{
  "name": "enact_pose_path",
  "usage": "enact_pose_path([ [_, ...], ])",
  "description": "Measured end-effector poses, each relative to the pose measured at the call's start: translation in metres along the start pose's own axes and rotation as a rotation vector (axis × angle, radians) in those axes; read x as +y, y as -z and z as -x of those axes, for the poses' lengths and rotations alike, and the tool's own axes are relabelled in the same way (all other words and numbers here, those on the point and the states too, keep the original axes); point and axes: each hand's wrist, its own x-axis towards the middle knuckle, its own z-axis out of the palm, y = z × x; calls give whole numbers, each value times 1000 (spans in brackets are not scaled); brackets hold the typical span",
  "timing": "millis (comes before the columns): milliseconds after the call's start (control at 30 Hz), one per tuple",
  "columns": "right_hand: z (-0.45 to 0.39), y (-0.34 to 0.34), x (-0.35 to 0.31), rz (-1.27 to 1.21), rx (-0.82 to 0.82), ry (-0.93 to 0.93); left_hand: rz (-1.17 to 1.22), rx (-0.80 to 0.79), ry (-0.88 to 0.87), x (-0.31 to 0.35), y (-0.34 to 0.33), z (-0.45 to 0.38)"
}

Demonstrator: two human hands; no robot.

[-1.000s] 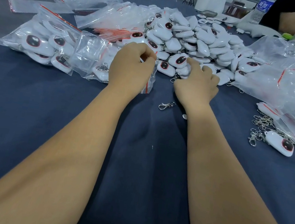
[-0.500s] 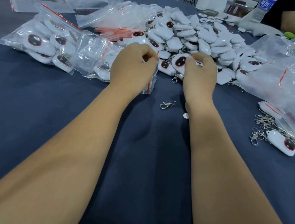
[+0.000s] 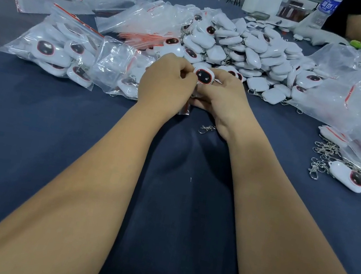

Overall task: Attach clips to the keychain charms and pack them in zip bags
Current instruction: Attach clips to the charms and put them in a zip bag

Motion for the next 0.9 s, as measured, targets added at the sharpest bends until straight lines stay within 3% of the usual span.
enact_pose_path([
  [600,-1,2,4,188,-11,71,-46,-10,4,4,2,3],
  [900,-1,-2,1,147,23,43,-55,8,-19,0,-1,-1],
])
